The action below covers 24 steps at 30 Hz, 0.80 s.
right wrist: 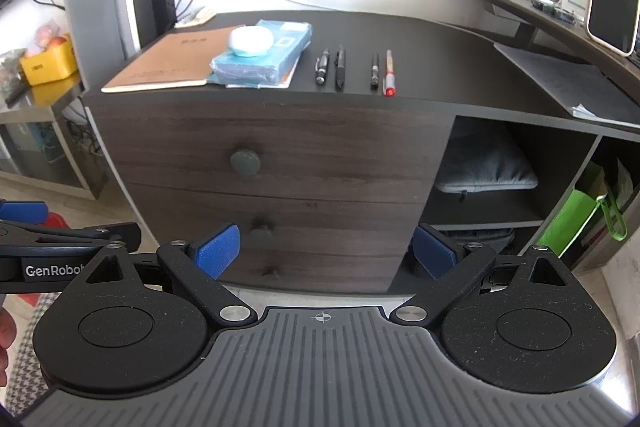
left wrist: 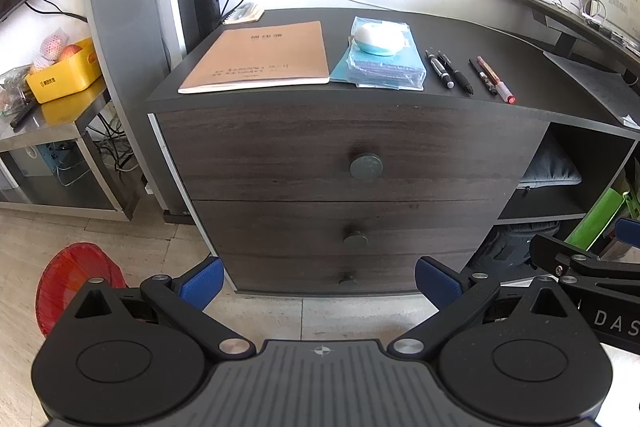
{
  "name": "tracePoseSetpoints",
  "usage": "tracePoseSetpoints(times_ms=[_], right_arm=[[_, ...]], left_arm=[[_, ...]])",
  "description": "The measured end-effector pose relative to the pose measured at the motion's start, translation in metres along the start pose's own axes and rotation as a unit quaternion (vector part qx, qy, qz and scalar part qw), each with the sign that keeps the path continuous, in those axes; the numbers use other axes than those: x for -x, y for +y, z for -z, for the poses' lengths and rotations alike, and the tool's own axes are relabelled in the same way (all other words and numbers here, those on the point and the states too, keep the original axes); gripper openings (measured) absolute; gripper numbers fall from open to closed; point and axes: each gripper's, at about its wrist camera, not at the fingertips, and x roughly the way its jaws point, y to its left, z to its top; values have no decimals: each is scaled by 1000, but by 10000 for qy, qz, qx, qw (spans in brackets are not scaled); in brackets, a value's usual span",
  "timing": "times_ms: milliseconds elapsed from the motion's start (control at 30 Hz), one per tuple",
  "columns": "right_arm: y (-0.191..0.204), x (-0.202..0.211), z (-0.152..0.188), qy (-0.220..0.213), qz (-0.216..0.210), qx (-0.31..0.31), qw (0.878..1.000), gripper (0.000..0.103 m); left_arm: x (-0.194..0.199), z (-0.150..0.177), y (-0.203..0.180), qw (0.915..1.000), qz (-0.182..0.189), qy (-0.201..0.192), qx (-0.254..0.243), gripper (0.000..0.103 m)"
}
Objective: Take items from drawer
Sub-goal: 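Move the left gripper toward the round knob of the top drawer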
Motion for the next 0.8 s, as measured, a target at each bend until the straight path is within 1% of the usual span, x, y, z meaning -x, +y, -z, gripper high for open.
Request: tracePoseSetpoints(times_ms=[633,800], right_arm=[[-1,-24,7,277,150,82,9995,97],[-2,-31,7,326,168,118,9993,97]], left_arm=[[-36,2,4,9985,384,382,100,102],[-49,1,6,9977,422,519,124,102]])
